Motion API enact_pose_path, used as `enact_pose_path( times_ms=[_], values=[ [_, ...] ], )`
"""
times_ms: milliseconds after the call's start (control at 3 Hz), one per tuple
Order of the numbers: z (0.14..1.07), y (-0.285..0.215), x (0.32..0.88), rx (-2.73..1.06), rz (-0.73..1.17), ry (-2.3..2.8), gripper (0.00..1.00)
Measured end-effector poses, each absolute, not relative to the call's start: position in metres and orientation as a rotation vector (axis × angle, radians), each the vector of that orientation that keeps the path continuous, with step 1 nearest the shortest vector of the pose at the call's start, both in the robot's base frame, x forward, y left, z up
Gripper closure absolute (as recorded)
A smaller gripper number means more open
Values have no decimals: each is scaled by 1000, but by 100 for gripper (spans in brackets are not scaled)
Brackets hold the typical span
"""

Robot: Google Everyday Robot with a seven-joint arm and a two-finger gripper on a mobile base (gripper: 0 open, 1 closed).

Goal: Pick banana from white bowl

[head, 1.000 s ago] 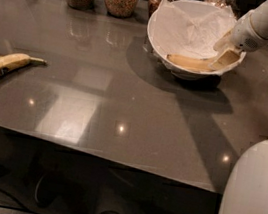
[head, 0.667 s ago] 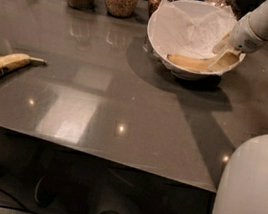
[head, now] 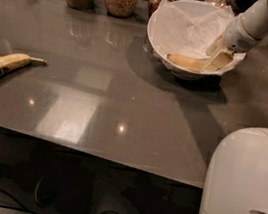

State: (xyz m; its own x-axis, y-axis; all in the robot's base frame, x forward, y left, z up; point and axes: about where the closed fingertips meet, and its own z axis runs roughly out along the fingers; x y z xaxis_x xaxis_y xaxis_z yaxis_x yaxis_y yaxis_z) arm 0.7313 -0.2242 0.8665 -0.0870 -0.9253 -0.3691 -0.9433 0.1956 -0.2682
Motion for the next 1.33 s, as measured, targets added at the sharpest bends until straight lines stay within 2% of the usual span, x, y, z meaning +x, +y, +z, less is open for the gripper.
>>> enact_pose_path(
  times_ms=[1000, 1333],
  values=[
    [849, -197, 741, -1824, 113, 1986, 48],
    [841, -203, 740, -1853, 100, 2016, 48]
  ],
)
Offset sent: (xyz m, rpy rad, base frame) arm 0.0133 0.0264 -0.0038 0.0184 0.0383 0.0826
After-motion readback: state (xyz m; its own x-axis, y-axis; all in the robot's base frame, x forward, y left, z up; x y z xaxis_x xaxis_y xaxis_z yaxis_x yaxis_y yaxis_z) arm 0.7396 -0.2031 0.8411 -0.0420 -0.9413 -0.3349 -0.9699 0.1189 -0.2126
